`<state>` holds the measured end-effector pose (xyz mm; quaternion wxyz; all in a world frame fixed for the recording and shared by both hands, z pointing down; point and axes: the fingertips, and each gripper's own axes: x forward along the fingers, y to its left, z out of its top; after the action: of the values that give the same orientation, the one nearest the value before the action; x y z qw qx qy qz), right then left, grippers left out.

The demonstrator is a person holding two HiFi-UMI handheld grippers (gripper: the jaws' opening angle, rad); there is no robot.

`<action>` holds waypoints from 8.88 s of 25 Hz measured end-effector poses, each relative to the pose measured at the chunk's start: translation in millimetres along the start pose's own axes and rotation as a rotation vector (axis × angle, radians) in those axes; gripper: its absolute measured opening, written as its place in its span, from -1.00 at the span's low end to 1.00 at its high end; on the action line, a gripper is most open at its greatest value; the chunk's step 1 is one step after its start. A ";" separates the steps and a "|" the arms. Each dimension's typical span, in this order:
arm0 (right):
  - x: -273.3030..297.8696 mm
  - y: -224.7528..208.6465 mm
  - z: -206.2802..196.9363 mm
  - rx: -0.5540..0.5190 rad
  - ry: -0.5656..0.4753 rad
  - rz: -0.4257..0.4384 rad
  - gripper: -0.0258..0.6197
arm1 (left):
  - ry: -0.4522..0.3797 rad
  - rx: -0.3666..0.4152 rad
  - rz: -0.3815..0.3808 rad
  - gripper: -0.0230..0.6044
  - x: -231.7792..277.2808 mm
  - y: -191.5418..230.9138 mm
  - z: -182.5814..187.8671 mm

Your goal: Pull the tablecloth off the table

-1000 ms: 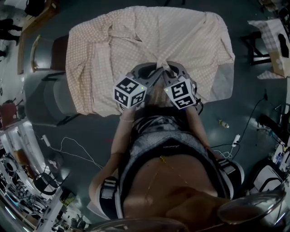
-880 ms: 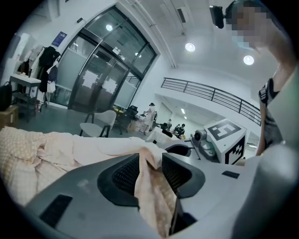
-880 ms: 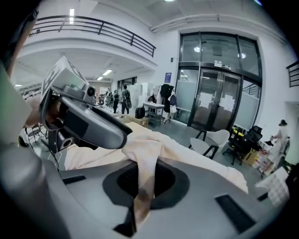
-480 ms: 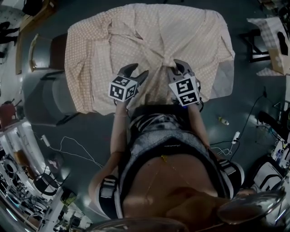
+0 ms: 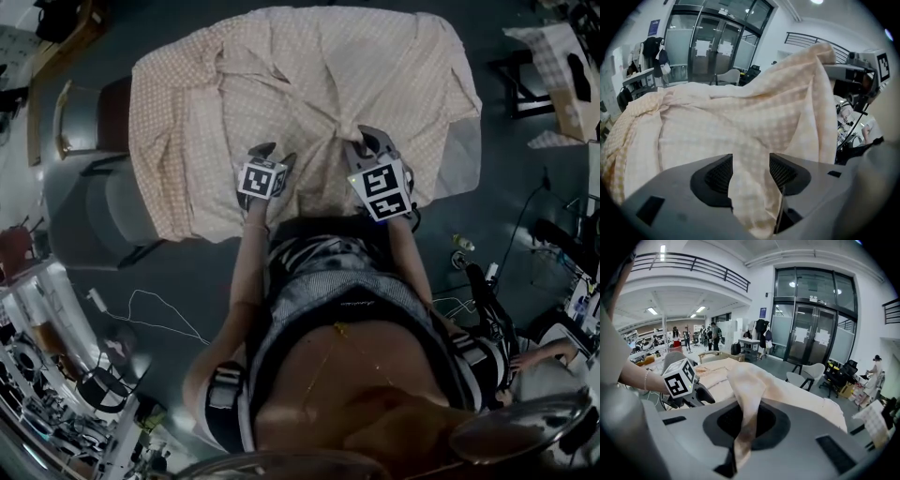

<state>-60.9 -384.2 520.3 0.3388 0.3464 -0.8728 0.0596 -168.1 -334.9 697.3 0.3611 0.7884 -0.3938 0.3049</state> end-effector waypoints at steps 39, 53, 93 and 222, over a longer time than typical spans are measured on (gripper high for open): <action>-3.3 4.7 -16.0 0.001 0.014 0.057 -0.72 | -0.450 0.010 -0.189 -0.90 -56.2 -87.4 125.3; -49.1 -18.1 27.6 0.070 -0.120 0.020 -0.72 | -0.601 0.301 -0.324 -0.90 -130.7 -180.3 217.5; -53.2 -6.7 52.4 0.096 -0.211 0.262 -0.69 | -0.425 0.388 -0.277 -0.86 -73.1 -153.7 186.0; -236.7 161.6 -86.2 -0.067 -0.245 0.296 -0.73 | -0.396 0.454 -0.038 -0.86 -164.0 -331.9 -40.0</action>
<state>7.8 -99.8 457.5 0.2290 0.2076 -0.9503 0.0370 20.7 -94.4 484.7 0.0973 0.9003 -0.3636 0.2185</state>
